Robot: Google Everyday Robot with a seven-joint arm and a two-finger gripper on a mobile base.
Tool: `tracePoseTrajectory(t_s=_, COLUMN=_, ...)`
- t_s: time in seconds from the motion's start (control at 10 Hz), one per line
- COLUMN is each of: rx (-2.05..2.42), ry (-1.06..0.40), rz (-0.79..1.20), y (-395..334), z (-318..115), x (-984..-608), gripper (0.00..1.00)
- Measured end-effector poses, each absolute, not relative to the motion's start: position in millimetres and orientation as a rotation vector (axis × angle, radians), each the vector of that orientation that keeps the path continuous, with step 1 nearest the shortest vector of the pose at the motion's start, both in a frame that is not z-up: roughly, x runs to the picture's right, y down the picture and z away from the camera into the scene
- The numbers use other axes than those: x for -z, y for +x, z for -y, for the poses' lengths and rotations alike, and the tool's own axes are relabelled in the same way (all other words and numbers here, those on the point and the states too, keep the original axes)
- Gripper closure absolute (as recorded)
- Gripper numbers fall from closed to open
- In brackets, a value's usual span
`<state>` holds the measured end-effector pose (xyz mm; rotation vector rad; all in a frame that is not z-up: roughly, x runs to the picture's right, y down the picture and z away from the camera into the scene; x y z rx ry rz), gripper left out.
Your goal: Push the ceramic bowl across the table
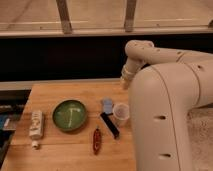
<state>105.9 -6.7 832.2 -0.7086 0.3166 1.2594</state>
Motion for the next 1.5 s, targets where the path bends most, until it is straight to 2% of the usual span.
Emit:
tracePoseTrajectory(t_s=0.2, rx=-1.164, ry=-0.758, rz=-0.279, y=61.3, z=4.8, x=-833.9, gripper=1.00)
tracePoseTrajectory(t_s=1.0, rx=-1.145, ry=-0.778, rz=-0.286, y=61.1, z=0.3, x=-836.0, gripper=1.00)
tracePoseTrajectory(t_s=1.5, rx=-0.927, ry=-0.883, rz=-0.250, y=-35.1, z=-32.9, x=-849.3, gripper=1.00)
